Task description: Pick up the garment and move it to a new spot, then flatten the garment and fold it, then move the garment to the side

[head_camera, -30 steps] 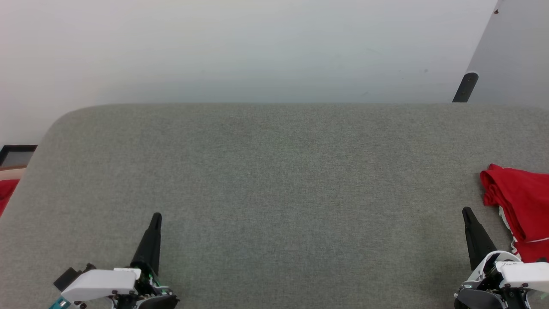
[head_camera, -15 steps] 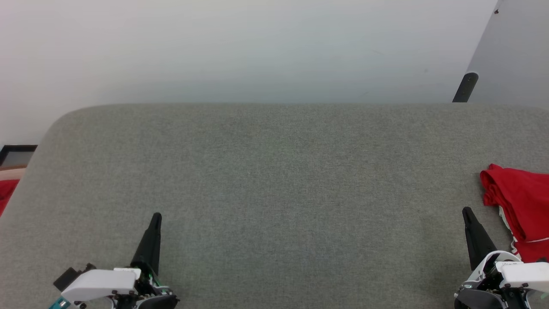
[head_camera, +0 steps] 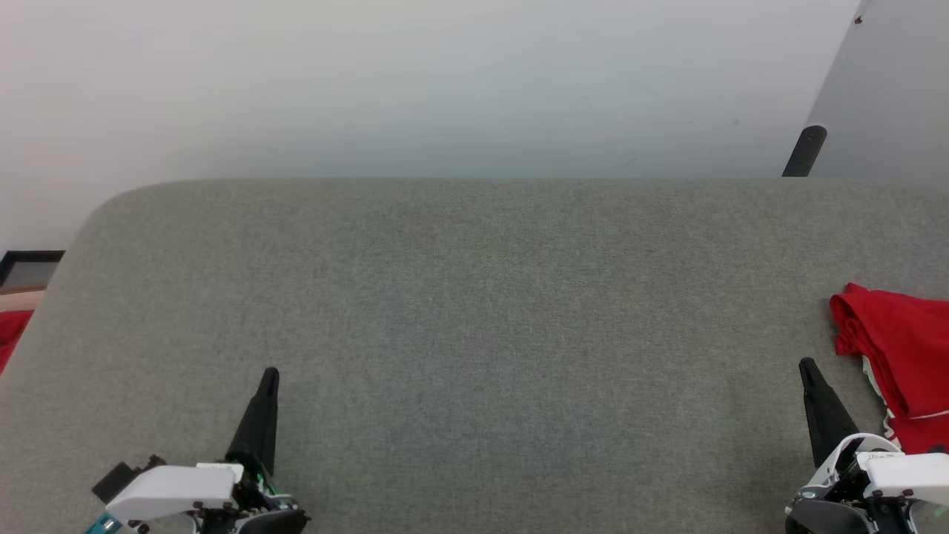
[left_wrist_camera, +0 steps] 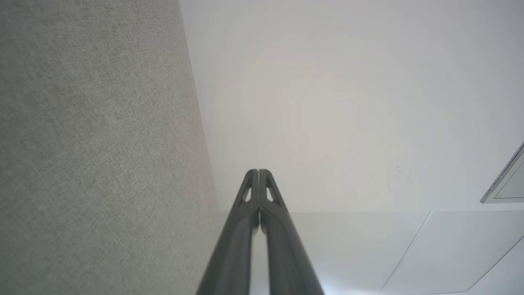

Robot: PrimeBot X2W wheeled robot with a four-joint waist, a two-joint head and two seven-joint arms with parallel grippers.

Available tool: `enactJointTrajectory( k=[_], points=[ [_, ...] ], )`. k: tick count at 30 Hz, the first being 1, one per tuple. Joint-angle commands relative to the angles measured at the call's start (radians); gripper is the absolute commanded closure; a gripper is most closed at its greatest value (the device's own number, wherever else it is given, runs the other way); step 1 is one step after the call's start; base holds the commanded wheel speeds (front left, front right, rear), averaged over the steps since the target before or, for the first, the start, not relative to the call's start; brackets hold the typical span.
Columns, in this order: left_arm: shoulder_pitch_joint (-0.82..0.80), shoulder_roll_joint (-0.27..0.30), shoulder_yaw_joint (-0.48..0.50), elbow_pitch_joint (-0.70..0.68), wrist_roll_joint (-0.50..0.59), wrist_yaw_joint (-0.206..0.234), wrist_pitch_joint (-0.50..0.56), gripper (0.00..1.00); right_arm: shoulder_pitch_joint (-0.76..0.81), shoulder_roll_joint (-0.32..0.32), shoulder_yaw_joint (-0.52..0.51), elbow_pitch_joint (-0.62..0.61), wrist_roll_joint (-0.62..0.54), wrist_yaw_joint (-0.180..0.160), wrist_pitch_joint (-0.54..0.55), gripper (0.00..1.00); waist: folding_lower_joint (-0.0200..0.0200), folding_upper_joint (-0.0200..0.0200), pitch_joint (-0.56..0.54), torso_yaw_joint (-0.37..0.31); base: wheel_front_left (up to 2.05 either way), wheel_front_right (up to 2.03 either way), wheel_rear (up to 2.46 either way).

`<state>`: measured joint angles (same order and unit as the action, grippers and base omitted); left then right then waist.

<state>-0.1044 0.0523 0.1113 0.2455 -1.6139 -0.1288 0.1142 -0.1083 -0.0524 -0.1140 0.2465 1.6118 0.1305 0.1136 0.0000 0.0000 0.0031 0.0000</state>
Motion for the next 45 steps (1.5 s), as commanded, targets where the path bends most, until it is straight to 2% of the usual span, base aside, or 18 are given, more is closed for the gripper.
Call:
enactJointTrajectory(
  k=[1,45],
  points=[
    [-0.01,-0.002,0.003,0.001,0.0,-0.004,0.001,1.0,-0.003,0.003,-0.001,0.0,0.002,0.0,0.001,1.0,0.0,0.0,0.0,0.0,0.0,0.0,0.0],
    [-0.01,-0.003,0.005,0.001,0.002,-0.004,0.003,1.0,-0.003,0.004,-0.001,0.0,0.001,0.0,0.002,1.0,0.0,0.0,0.0,0.0,0.0,0.0,0.0]
  ],
)
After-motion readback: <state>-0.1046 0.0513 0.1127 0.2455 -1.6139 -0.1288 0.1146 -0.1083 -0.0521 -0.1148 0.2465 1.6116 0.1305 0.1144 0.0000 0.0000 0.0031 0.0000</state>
